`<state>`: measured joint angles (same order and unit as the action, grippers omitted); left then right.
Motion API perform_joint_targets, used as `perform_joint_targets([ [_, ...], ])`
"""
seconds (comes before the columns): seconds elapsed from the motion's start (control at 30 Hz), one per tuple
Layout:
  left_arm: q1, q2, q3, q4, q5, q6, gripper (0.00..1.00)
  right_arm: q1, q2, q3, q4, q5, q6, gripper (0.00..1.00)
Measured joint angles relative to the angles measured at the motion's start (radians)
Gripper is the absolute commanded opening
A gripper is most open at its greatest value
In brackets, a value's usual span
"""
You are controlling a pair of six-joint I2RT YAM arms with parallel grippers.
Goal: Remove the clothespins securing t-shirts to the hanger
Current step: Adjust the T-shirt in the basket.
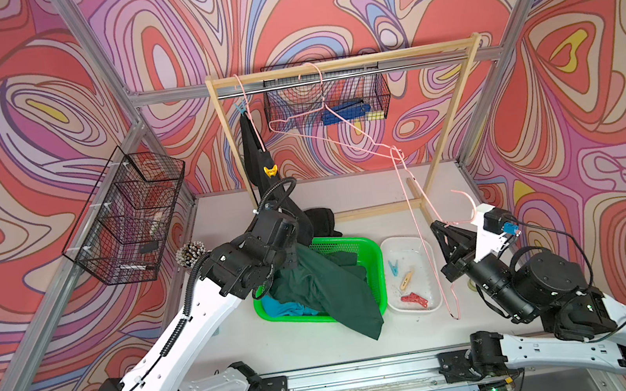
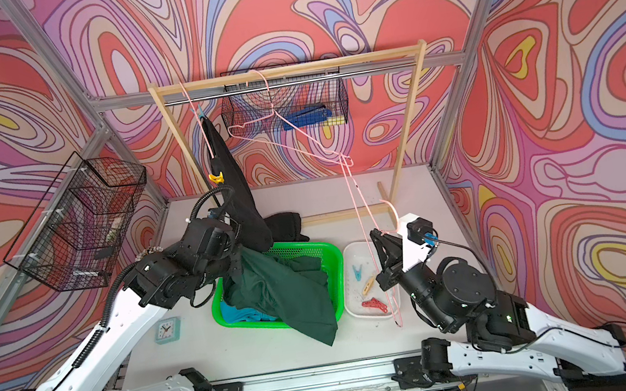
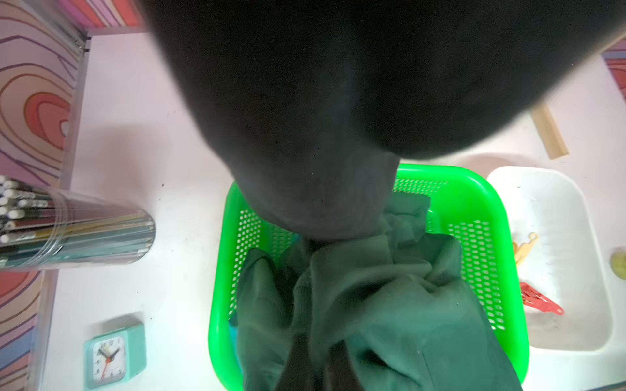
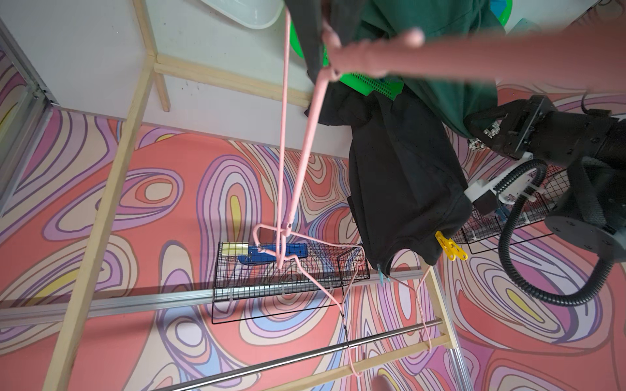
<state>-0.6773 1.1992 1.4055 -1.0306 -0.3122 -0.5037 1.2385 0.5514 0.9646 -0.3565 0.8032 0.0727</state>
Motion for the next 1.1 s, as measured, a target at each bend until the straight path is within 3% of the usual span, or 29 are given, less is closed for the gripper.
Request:
perform_joint_targets([
  [0.13,0.018,0.014,-0.061,0.002,-0.005,0.015,0.0,0.0,0.0,0.0,-0.002,0.0,0.002,0.0],
  [0.3,0.018,0.063,-0.131,0.02,0.003,0.03,0.46,0.0,0.005,0.0,-0.011,0.003,0.022,0.0],
  [0.37,0.018,0.087,-0.141,0.031,0.025,0.039,0.7,0.0,0.011,0.0,-0.019,0.012,0.034,0.0],
  [0.5,0.018,0.083,-0.161,0.064,0.095,0.044,0.87,0.0,0.023,0.0,-0.035,0.039,0.066,0.0],
  [0.53,0.018,0.071,-0.17,0.075,0.113,0.045,0.99,0.0,0.023,0.0,-0.039,0.045,0.073,0.0],
  [0.87,0.018,-0.081,-0.183,0.119,0.234,0.045,1.0,0.0,-0.053,-0.065,0.065,0.031,0.063,0.0],
  [1.1,0.006,-0.068,-0.18,0.14,0.301,0.041,1.0,0.0,-0.038,-0.053,0.128,0.014,0.02,0.0],
])
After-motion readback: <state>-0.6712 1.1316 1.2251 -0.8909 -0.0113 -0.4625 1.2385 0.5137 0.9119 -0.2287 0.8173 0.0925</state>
